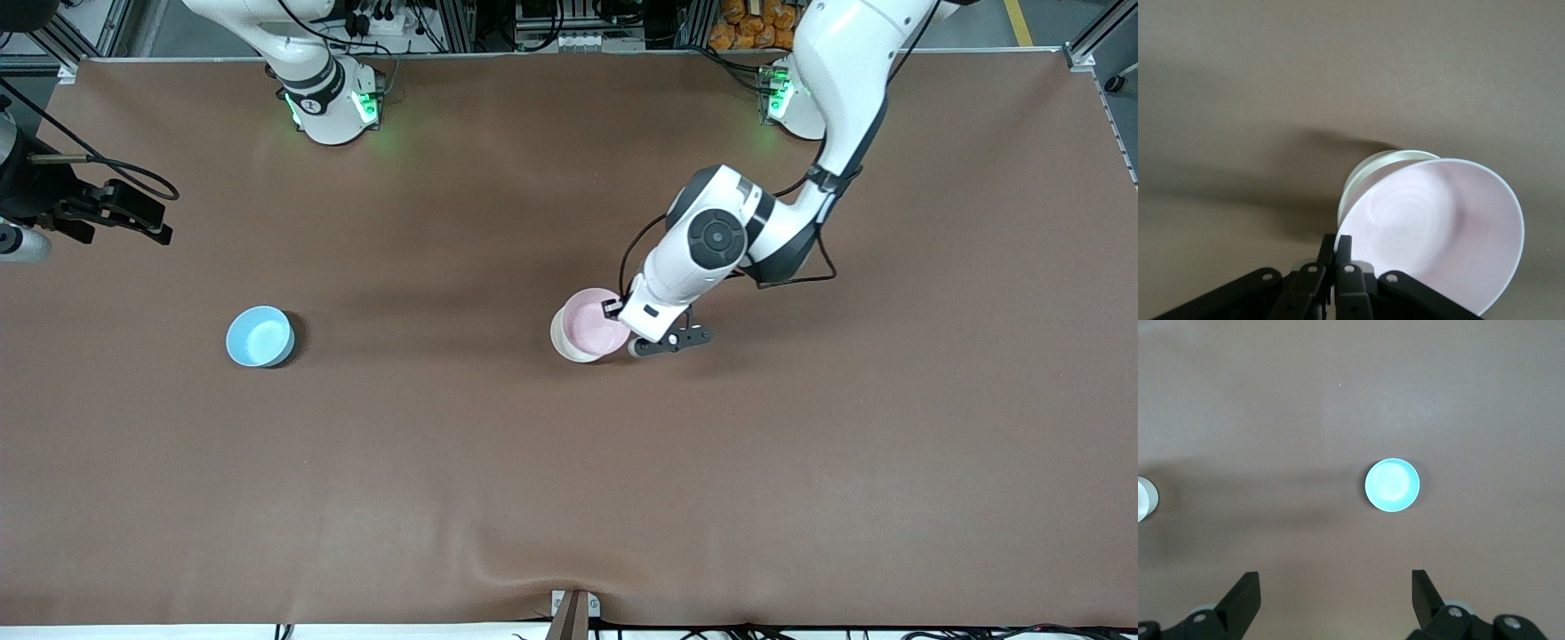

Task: Stack pink and blue bowls on white bowl
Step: 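Carry the pink bowl with the left gripper onto the white bowl, then open the left gripper to release the pink bowl, then raise the left gripper away while the right gripper reaches the blue bowl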

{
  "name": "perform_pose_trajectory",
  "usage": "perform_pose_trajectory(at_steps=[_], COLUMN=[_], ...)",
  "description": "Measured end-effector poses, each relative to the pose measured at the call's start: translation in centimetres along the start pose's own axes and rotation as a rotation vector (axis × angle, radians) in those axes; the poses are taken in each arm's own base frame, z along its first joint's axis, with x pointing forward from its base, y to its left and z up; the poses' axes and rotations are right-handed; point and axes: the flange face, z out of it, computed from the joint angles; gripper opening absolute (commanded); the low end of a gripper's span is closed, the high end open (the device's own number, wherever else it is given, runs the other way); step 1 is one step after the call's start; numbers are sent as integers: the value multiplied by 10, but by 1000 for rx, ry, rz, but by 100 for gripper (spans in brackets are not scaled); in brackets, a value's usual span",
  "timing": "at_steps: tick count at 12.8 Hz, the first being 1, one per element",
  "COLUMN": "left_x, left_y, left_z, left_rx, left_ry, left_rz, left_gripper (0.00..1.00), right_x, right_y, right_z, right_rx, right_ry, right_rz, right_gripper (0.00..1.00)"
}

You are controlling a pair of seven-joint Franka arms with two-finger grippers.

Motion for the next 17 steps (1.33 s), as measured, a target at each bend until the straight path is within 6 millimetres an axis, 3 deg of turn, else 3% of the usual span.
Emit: perform_pose_trajectory(at_steps=[3,7,8,12,14,17], left_x=[-10,-10,-10,-10,-10,-7], left_y=[7,6,5,3,3,4], left_z=[20,31,32,39,41,37], left_rx=[-2,1,3,10,12,5], left_ry=[-5,-12,-13,-22,-23,-16], left_rz=[-11,-12,-13,-30,-35,-54], left_gripper=[0,0,5,35,100,100], right_x=[0,0,0,0,0,5], right_y=[0,0,0,1,3,16], right_z=[0,0,0,0,0,5], right_rx=[0,0,0,0,-3,-52], right_ry=[0,1,2,2,2,-3], right_rz=[0,0,0,1,4,19], right_gripper=[100,100,100,100,100,100])
